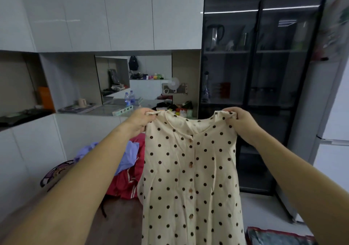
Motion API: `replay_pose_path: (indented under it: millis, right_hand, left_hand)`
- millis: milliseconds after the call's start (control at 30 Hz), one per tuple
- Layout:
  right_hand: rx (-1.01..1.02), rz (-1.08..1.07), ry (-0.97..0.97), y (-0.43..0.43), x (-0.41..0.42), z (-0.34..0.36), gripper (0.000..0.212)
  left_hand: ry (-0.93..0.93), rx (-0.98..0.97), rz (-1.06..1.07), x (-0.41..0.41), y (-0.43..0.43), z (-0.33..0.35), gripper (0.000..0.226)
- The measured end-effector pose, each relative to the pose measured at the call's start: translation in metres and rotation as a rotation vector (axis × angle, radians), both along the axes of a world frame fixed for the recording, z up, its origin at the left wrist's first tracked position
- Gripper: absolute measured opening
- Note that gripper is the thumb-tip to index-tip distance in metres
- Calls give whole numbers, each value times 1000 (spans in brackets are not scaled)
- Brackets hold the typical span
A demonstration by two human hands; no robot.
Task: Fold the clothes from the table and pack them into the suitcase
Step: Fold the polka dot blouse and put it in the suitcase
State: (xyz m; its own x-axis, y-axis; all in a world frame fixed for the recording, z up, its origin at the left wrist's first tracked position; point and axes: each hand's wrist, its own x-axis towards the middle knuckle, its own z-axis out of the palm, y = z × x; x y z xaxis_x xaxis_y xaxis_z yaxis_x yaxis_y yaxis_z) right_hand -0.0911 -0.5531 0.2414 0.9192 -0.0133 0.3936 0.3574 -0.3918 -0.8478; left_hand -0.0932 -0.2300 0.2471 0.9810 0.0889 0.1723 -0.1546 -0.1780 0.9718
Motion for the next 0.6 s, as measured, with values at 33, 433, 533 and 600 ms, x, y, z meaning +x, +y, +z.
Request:
replay_pose_path:
  millis: [33,433,533,600]
  right_hand:
    - [8,1,7,4,7,-1,29]
    - [78,-9,-77,13,74,43,23]
    - [102,54,-37,12,69,37,23]
    - [122,135,40,6,60,16,24]
  left_hand:
    - [-5,11,3,8,-1,-1,17]
    - [-104,15,-230,92,-24,53,17]
    - [-36,6,-379,88,-26,45,19]
    - [45,30,-457,77,-26,27,21]
